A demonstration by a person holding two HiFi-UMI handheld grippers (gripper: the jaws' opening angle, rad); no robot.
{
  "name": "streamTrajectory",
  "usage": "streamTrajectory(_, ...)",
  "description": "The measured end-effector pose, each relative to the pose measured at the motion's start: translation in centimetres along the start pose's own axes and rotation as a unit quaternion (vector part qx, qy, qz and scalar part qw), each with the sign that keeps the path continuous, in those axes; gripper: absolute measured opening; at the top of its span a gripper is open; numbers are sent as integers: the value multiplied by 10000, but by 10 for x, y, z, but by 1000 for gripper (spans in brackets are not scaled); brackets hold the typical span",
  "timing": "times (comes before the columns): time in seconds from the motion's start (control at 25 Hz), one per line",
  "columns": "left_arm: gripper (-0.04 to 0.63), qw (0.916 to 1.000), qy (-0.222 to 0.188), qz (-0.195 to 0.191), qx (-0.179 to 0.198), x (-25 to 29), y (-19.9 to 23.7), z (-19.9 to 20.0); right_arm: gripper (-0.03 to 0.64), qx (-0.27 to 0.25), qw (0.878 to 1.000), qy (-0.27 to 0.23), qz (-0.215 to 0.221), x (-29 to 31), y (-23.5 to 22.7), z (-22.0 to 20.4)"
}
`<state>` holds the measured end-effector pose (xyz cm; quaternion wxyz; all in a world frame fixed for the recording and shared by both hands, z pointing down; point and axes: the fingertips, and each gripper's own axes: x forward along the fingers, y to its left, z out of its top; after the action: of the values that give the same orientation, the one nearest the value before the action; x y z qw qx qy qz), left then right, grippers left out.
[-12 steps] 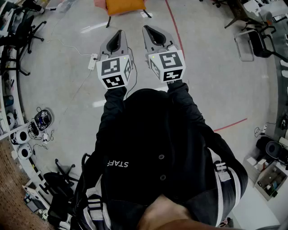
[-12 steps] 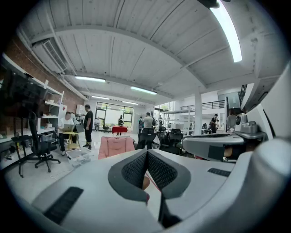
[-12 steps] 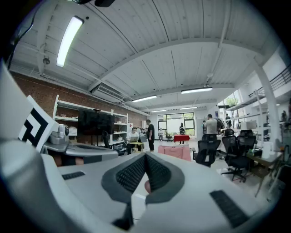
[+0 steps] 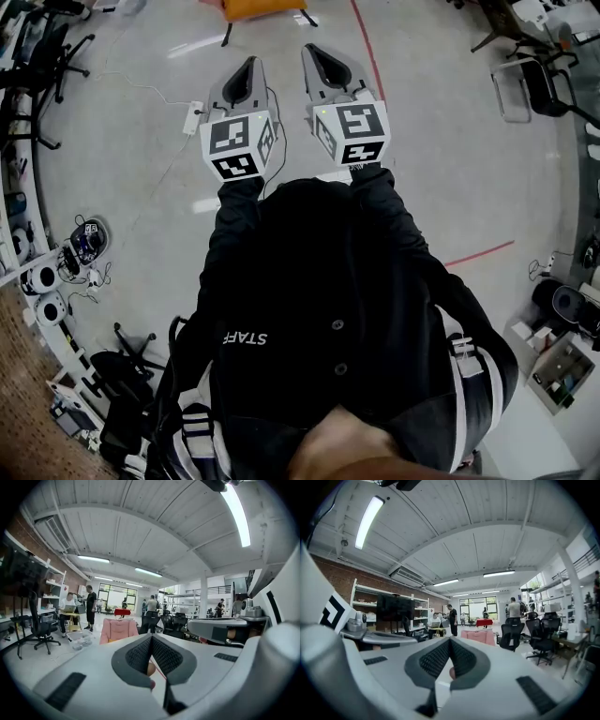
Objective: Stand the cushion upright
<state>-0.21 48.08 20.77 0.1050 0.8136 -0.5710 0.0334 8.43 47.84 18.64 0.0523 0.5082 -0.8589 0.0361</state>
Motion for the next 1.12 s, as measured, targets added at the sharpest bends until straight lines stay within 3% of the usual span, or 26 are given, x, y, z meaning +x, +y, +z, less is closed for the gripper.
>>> streamTrajectory(0.36,0,9998,196,67,-11,-10,19,-21,12,0,9998,201,67,4,18,-20)
streamTrajectory(0.76,0,9979,545,185,-282,-24,59,-66,12,208,9983,409,-353,11,22,-54)
streamTrajectory(1.12,0,9961,721,329,-390,27,93,-85,12,350,9966,599,-440,65,-9,-79)
